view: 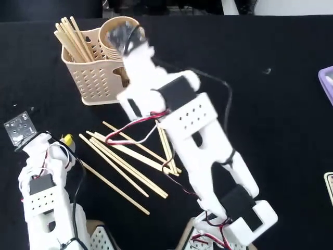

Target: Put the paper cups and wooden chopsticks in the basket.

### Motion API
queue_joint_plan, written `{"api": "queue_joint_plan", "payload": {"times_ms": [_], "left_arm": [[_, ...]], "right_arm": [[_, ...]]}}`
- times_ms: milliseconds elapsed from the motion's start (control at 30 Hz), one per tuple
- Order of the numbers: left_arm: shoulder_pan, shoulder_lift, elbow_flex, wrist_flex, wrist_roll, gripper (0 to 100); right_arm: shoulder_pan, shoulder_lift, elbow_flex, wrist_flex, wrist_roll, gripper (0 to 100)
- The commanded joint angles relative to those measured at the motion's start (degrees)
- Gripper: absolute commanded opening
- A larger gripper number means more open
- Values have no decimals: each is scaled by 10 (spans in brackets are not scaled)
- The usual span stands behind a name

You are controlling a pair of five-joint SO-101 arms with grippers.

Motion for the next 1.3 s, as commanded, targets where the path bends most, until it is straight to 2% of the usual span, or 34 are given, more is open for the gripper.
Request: {"api": "queue_joint_plan", "payload": {"times_ms": [0,100,333,433,733,1000,1167,1267], "left_arm": [[-1,-9,-5,-10,0,223],[0,-9,-5,-10,0,223],[0,-9,-5,-10,0,223],[0,-9,-5,-10,0,223],[0,-9,-5,-10,0,223],[0,-9,-5,-10,0,223],[0,-9,-5,-10,0,223],[0,-9,-4,-10,0,223]], "right_arm": [[12,-22,89,-11,-2,269],[20,-22,182,-75,-2,266],[126,-22,385,-360,18,265],[139,-22,444,-443,39,265],[70,24,448,-477,39,265],[127,153,357,-476,42,265],[126,175,349,-476,42,262],[116,178,350,-476,43,166]]}}
